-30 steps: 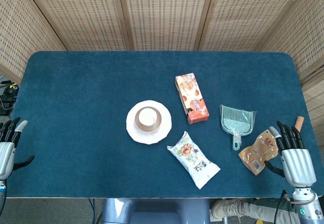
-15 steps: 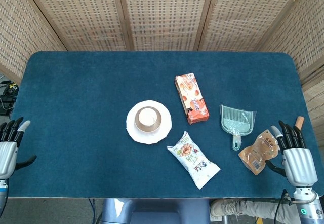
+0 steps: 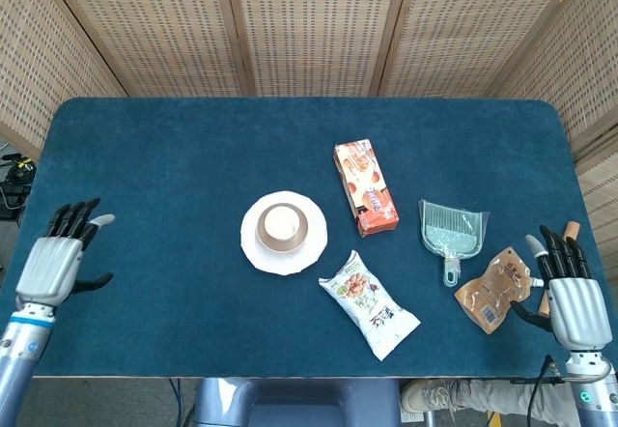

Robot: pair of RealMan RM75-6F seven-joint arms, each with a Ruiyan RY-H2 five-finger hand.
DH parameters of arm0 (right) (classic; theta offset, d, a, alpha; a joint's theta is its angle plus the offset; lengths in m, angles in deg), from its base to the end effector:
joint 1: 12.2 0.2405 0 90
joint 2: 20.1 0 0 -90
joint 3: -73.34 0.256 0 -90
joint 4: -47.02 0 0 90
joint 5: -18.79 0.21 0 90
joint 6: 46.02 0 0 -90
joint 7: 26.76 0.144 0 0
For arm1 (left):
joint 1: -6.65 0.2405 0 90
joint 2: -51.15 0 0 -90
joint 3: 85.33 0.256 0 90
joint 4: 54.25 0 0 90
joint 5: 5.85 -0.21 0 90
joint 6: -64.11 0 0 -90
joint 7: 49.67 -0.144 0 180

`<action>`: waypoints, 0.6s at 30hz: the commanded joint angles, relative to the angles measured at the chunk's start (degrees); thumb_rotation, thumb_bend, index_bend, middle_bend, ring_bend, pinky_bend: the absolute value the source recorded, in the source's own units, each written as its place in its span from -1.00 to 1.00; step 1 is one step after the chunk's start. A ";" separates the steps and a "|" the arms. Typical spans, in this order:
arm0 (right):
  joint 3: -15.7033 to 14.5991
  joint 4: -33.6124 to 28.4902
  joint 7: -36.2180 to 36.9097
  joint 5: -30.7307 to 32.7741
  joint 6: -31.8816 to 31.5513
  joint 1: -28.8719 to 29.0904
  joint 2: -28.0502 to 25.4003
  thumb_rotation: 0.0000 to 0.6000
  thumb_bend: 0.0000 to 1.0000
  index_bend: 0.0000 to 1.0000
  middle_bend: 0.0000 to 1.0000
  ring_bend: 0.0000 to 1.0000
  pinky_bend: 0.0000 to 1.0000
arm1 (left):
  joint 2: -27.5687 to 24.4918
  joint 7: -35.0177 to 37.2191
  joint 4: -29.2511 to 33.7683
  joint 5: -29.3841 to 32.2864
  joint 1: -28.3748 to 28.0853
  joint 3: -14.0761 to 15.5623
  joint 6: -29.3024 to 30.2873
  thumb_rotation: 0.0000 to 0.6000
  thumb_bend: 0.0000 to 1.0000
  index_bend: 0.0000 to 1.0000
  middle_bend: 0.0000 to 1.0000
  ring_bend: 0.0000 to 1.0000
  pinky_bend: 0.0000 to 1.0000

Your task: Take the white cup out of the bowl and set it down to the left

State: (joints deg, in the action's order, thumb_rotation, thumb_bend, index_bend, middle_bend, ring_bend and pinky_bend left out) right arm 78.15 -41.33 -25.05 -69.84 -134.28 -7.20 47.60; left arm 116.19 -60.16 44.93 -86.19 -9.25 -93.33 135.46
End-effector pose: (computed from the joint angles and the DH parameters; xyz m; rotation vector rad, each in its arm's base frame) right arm -0.3069 -0.1888 0.1550 1.3633 -0.8351 1.0060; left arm -0.2565 0.2487 0.1276 -1.5615 -0.8975 -0.8959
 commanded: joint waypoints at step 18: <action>2.24 4.20 8.08 5.76 4.12 0.88 -0.98 1.00 -0.74 -0.80 -1.00 -1.00 -0.90 | 16.18 -29.56 -4.95 32.38 -32.29 -9.48 -22.10 1.00 -0.73 -0.74 -1.00 -1.00 -1.00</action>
State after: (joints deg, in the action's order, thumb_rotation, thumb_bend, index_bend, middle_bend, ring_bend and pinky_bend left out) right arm 80.13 -37.50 -17.57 -64.54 -130.43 -6.34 46.77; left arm 129.69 -87.07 41.72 -57.82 -37.92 -102.29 114.90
